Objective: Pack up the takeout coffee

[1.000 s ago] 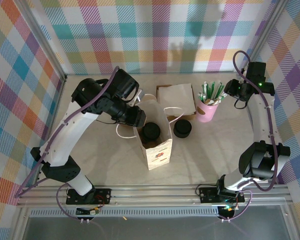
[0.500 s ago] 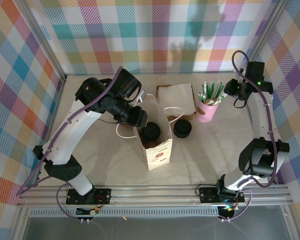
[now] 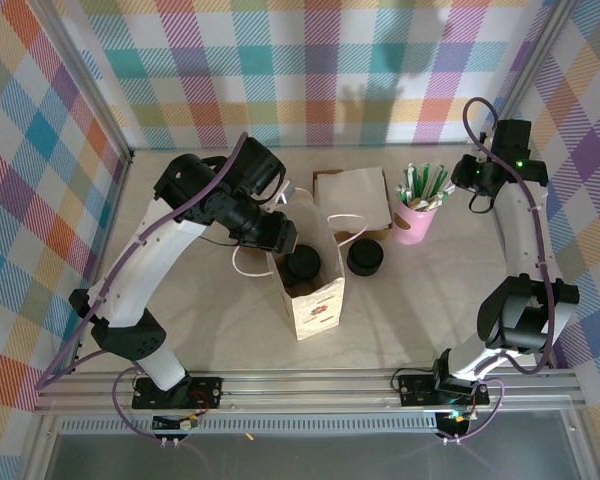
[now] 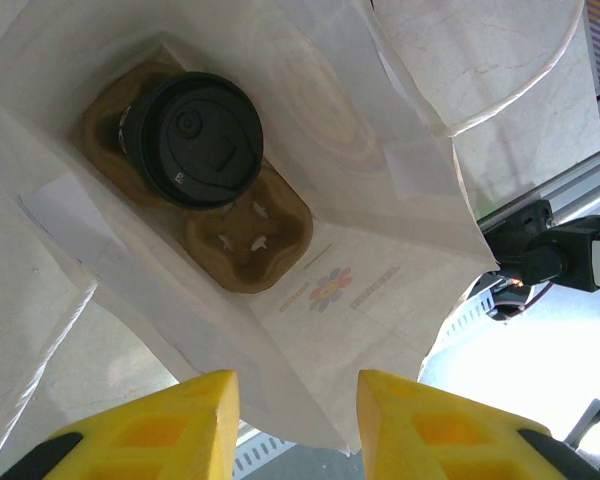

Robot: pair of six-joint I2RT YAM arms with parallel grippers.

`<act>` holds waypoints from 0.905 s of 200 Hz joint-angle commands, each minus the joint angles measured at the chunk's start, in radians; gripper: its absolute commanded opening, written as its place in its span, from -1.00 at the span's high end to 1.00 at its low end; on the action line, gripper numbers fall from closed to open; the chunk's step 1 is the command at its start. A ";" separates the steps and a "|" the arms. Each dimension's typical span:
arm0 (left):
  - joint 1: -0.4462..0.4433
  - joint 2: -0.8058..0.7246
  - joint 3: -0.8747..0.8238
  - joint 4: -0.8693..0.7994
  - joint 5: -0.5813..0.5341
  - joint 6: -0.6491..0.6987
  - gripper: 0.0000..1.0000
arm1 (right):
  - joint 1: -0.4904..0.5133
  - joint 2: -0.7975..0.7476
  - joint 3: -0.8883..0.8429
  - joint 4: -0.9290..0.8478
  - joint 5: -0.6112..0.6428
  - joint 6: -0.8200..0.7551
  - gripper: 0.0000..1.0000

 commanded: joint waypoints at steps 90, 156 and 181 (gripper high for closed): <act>-0.015 -0.006 0.023 -0.084 0.004 -0.008 0.29 | -0.010 0.005 0.044 0.008 -0.032 -0.048 0.69; -0.019 -0.010 0.020 -0.088 0.003 -0.006 0.29 | -0.010 0.008 0.062 0.000 -0.060 -0.047 0.80; -0.024 -0.013 0.017 -0.086 0.006 -0.004 0.29 | -0.010 0.006 0.065 -0.009 -0.068 -0.051 0.86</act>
